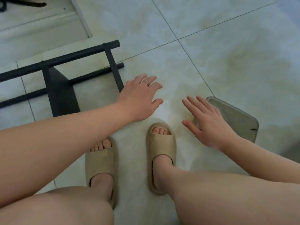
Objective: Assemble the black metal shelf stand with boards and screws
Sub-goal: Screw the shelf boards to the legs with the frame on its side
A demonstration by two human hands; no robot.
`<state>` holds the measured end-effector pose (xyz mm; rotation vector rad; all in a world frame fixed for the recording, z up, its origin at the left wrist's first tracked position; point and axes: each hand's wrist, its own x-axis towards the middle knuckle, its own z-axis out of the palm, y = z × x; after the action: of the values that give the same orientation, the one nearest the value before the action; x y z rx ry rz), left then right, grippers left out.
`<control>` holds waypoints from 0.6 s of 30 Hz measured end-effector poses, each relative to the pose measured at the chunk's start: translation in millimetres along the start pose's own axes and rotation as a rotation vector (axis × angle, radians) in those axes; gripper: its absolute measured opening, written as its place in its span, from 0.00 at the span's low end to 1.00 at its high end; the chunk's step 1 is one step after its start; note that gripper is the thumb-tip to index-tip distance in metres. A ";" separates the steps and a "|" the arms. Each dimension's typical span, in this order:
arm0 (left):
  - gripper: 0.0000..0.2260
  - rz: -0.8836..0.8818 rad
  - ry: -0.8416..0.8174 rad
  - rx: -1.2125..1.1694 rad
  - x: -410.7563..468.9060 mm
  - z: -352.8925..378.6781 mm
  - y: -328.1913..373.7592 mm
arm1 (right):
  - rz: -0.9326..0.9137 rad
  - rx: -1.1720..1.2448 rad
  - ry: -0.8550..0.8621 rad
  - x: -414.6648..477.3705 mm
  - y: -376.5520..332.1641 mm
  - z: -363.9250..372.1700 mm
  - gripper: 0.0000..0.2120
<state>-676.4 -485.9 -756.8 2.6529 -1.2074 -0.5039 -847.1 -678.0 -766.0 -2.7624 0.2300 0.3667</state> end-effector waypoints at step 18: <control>0.28 0.644 -0.378 0.360 79.7 103.6 137.2 | 0.359 -0.095 -0.283 -47.4 181.3 30.3 0.23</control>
<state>-762.0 -638.6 -829.5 2.2575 -2.3341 -0.7346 -935.8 -830.0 -837.2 -2.7114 0.6522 0.8717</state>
